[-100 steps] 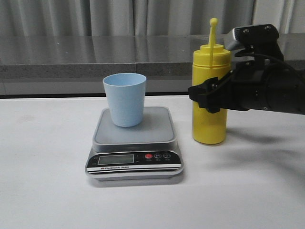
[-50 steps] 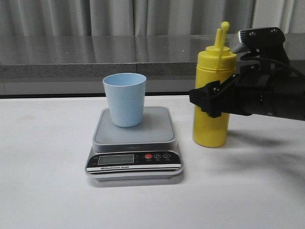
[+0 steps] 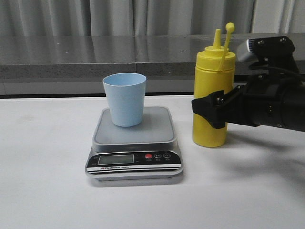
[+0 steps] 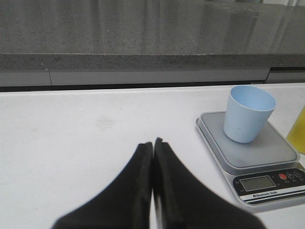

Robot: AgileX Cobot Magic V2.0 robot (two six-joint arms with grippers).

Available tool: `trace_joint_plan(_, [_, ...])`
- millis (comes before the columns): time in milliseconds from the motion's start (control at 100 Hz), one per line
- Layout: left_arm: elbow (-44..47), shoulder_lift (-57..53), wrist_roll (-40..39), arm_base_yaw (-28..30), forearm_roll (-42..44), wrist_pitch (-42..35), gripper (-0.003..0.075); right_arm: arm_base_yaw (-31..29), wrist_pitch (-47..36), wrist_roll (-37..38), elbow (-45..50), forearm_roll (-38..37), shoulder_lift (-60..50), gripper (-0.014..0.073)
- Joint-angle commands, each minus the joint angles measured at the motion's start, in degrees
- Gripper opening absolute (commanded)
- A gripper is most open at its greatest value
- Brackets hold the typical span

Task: Pour seasoning into cup on scale with both arms
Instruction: 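Open the right gripper and withdraw it from the bottle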

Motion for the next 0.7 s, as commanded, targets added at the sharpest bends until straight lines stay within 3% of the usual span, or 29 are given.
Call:
trace_joint_plan(0, [-1.64, 0.48, -0.54, 0.11, -0.18, -4.55, -0.0020, -0.40, -5.24, -0.03, 1.23, 1.32, -3.90, 0.0639])
trace_joint_plan(400, [-1.64, 0.48, -0.54, 0.11, -0.18, -4.55, -0.0020, -0.44, -1.00, -0.72, 13.34, 10.96, -20.91, 0.0635])
trace_joint_plan(690, [-1.64, 0.48, -0.54, 0.11, -0.18, -4.55, -0.0020, -0.44, 18.41, -0.72, 16.26, 14.66, -39.33, 0.0635])
